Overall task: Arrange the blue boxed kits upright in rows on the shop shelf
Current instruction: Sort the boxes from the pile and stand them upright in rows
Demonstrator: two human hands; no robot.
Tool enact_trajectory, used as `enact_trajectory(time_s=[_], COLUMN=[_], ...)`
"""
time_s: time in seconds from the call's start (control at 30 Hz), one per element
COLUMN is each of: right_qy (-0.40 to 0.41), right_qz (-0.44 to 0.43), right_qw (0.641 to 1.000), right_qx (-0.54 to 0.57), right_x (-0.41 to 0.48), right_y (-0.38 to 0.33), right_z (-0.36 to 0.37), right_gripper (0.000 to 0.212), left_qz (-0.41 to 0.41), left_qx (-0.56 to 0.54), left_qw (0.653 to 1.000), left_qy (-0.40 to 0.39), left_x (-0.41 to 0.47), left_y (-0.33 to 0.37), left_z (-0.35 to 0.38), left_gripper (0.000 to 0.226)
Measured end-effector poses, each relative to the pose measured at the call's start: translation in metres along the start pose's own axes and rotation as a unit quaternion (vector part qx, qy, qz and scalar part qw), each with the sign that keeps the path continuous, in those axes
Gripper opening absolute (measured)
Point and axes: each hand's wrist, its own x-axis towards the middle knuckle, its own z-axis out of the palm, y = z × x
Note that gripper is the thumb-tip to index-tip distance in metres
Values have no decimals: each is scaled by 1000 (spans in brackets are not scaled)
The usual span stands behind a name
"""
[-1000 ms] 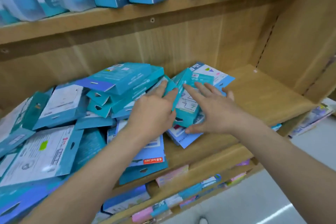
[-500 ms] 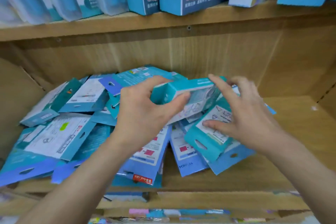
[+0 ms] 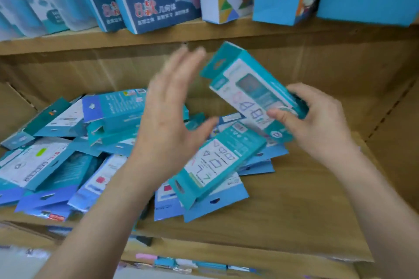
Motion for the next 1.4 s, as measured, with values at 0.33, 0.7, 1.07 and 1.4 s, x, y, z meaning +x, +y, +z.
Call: enact_trajectory(time_s=[0.33, 0.7, 1.07, 1.4], right_qy=[37, 30, 3, -2], right_qz=[264, 298, 205, 232], right_qw=[916, 888, 918, 902], right_qx=[301, 350, 340, 365], right_x=[-50, -68, -82, -86], right_y=[61, 63, 46, 39], right_z=[-36, -45, -45, -48], right_gripper=[10, 34, 35, 26], left_qz=[-172, -25, -476, -435], left_qx=[211, 267, -575, -521], left_qw=[899, 907, 657, 735], left_qy=[-343, -324, 102, 4], left_x=[-30, -1, -8, -12], left_y=[19, 38, 56, 58], left_z=[76, 47, 59, 48], left_gripper=[85, 34, 20, 29])
